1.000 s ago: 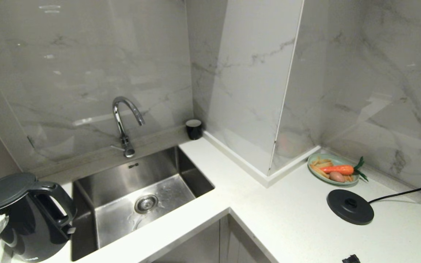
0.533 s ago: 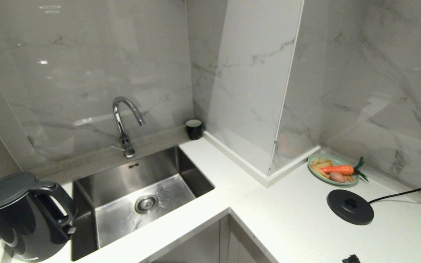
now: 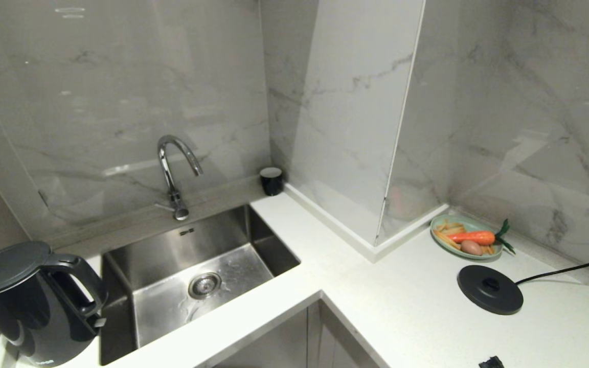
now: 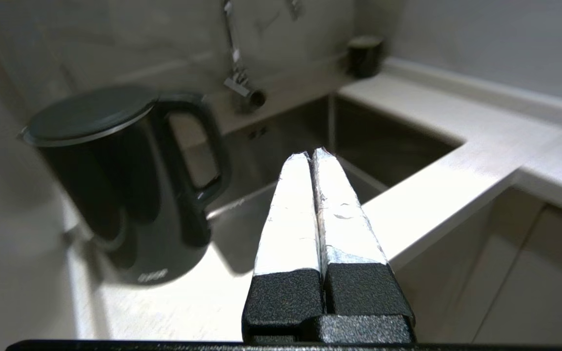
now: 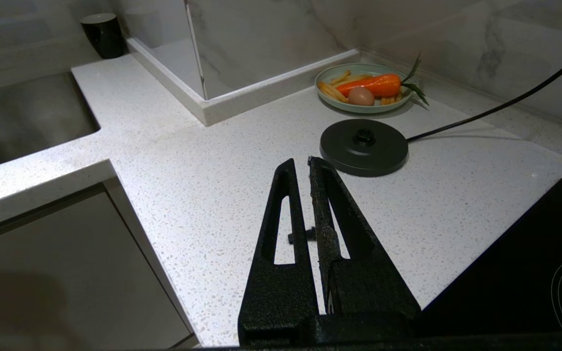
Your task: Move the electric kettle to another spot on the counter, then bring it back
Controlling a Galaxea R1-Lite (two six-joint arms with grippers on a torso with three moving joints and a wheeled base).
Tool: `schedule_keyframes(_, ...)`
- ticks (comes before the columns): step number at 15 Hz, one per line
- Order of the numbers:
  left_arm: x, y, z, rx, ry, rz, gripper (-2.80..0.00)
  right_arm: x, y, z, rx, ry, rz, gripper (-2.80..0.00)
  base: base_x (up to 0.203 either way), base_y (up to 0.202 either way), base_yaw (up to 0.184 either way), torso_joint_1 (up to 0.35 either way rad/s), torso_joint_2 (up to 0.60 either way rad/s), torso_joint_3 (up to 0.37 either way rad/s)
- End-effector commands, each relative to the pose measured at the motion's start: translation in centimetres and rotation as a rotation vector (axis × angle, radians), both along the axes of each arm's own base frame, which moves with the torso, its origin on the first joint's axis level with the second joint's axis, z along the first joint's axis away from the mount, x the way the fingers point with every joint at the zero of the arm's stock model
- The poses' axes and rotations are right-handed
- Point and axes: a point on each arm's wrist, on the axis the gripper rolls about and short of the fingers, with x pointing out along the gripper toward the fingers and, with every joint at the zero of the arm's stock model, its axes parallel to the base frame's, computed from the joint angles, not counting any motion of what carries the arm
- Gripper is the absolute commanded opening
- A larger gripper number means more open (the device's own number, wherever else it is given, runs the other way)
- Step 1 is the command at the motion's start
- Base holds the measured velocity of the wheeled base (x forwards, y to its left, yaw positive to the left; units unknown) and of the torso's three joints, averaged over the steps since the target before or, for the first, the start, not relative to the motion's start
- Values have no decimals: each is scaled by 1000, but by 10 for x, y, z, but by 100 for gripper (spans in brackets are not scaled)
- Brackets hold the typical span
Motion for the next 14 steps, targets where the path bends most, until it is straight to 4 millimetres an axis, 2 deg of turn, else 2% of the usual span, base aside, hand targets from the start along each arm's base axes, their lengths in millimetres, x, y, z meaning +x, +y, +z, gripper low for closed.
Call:
schedule_keyframes(1,2,0,-11,-21,12,-12,-280,0,0,0,0,0,0,-280,0,0,0,0,0,0)
schedule_keyframes(12,2,0,-11,-27,10,-8,-280,0,0,0,-3,0,0,-280,0,0,0,0,0,0)
schedule_keyframes(14,2,0,-11,-27,10,-9,-280,0,0,0,-3,0,0,-280,5,-8,134,5,1,4)
